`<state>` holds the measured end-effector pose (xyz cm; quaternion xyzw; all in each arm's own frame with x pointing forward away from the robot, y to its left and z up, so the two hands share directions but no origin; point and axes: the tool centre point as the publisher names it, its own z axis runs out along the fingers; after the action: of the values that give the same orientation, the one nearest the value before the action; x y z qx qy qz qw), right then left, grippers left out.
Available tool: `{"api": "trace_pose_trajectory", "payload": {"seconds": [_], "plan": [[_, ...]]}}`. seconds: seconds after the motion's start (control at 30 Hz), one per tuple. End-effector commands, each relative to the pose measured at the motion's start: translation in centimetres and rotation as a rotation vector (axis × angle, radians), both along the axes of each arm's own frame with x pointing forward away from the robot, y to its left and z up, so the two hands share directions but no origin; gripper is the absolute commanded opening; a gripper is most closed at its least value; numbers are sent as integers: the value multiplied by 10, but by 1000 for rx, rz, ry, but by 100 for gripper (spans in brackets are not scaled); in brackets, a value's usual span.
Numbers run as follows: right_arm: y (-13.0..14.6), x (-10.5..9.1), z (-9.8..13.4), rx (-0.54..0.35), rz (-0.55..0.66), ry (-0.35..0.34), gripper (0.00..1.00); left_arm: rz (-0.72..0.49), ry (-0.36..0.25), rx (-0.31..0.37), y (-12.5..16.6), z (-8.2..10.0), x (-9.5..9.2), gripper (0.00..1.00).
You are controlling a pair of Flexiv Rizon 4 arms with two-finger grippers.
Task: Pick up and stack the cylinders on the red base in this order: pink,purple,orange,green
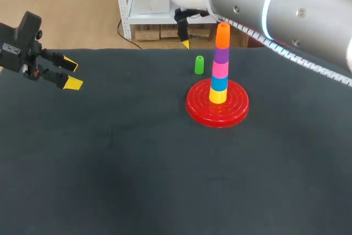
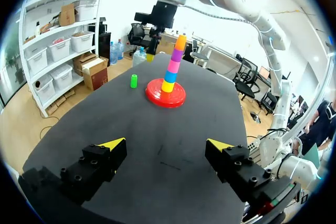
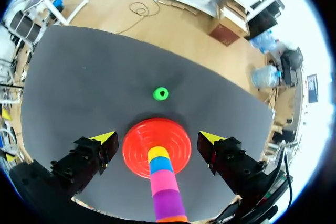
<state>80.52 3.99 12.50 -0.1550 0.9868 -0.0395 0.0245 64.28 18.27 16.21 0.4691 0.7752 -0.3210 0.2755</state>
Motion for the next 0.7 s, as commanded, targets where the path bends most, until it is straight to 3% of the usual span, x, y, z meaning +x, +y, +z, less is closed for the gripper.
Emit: {"api": "trace_pose_trajectory", "payload": {"seconds": [0.03,0.43,0.7], "plan": [[-5,15,-12,0,-36,46,100,0,-3,-2,1,-1,0,100],[-4,41,-35,-12,-100,81,100,0,-3,-2,1,-1,0,100],[6,42,-49,-24,-90,118,100,0,-3,-2,1,-1,0,100]]}}
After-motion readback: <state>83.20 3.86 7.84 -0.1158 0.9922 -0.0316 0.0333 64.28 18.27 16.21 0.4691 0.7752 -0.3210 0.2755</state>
